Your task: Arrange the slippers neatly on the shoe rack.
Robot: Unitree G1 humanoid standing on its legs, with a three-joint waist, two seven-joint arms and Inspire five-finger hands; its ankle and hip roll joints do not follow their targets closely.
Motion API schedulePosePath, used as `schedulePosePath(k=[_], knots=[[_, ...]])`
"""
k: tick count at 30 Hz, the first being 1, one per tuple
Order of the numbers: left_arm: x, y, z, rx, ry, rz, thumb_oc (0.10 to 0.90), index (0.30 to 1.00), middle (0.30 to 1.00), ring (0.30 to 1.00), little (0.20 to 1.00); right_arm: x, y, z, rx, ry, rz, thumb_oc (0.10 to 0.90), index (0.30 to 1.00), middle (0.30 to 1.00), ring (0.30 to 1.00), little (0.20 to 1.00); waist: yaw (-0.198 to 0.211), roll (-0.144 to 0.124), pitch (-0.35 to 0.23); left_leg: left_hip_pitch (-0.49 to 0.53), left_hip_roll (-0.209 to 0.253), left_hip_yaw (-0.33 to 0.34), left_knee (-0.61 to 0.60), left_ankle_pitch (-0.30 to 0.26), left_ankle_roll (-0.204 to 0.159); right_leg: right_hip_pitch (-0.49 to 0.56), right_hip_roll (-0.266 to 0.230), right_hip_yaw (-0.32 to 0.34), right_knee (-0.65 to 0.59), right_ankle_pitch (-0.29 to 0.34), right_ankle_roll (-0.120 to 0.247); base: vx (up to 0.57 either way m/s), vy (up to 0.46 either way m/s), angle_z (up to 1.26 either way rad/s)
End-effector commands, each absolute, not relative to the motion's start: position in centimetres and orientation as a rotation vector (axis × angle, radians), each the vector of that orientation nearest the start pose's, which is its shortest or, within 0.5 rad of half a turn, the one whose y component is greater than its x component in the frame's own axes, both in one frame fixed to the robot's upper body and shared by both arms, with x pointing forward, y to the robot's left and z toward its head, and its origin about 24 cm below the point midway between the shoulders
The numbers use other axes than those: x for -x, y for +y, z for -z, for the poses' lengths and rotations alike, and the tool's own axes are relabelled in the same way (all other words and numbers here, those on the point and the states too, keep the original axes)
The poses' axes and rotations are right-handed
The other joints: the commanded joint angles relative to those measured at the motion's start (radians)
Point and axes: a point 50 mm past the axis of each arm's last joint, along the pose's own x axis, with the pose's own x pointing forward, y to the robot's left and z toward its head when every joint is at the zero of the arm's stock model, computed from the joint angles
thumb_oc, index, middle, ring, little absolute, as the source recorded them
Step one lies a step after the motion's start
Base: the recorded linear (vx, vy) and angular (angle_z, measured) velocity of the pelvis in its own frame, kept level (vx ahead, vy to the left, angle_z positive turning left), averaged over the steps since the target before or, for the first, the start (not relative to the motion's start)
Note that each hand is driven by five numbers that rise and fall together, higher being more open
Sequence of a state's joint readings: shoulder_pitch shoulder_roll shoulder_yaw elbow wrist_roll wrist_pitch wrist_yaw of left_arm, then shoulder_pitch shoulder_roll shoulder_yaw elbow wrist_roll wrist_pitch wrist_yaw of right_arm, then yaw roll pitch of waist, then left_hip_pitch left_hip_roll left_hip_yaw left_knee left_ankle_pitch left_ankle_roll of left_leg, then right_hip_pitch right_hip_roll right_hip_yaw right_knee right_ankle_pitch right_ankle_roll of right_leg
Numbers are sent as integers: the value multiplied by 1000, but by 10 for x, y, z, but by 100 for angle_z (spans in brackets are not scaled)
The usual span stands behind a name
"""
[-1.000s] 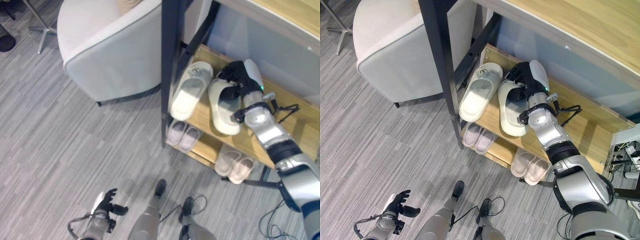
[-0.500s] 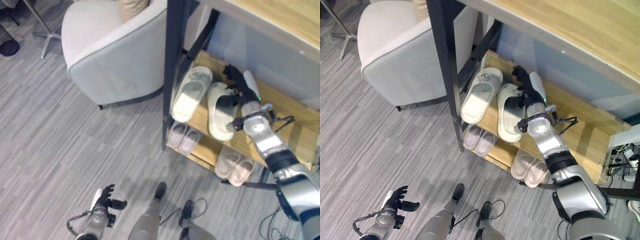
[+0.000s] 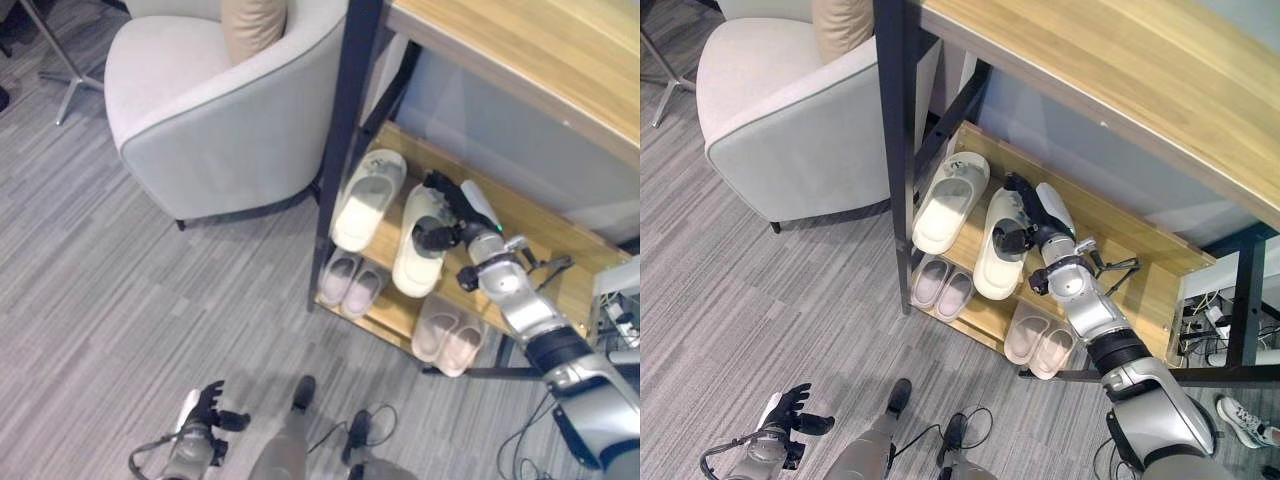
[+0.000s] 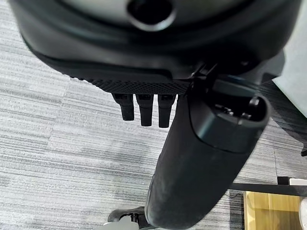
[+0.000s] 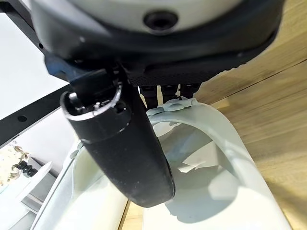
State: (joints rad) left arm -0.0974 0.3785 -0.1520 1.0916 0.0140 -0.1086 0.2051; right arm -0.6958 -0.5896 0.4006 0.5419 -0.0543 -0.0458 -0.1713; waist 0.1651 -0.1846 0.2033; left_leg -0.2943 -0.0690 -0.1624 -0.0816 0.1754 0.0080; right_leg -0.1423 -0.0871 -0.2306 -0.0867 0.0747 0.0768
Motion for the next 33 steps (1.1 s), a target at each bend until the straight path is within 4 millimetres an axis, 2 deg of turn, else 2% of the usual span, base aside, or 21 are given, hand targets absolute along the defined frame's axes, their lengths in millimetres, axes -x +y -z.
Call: schedulePosePath(k=[1, 9, 17, 19, 23, 33], knots=[[-159, 298, 111, -594, 882, -238, 800, 900, 900, 900, 900, -370, -202, -178, 887, -347, 28, 800, 900, 900, 900, 900, -4, -5, -33, 85, 19, 66, 32, -191, 14, -3, -72, 43, 37, -17, 74, 0, 0, 0], [-157, 298, 113, -596, 895, -235, 800, 900, 900, 900, 900, -368, -207, -182, 914, -358, 51, 800, 900, 900, 900, 900, -9, -5, -37, 96, 15, 68, 26, -194, 18, -1, -74, 47, 45, -16, 76, 0, 0, 0], [-158, 300, 112, -595, 902, -241, 800, 900, 900, 900, 900, -364, -210, -178, 984, -354, 56, 800, 900, 900, 900, 900, -18, 1, -43, 117, 11, 76, 20, -198, 24, 2, -77, 53, 57, -17, 79, -4, 8, -1], [-163, 297, 111, -692, 891, -162, 800, 900, 900, 900, 900, -366, -211, -180, 996, -353, 65, 800, 900, 900, 900, 900, -23, 2, -50, 125, 12, 81, 14, -200, 26, 3, -78, 56, 57, -15, 81, 9, 32, -4], [-166, 295, 111, -726, 887, -122, 800, 900, 900, 900, 900, -366, -209, -183, 988, -373, 58, 800, 900, 900, 900, 900, -29, 4, -56, 132, 13, 87, 9, -201, 28, 4, -78, 63, 57, -14, 81, -1, 22, -7], [-151, 290, 120, -714, 949, -96, 800, 900, 900, 900, 900, -358, -204, -179, 1004, -394, 24, 800, 900, 900, 900, 900, -42, 9, -70, 156, 14, 99, 5, -208, 31, 12, -74, 73, 63, -17, 83, 4, 4, -5]])
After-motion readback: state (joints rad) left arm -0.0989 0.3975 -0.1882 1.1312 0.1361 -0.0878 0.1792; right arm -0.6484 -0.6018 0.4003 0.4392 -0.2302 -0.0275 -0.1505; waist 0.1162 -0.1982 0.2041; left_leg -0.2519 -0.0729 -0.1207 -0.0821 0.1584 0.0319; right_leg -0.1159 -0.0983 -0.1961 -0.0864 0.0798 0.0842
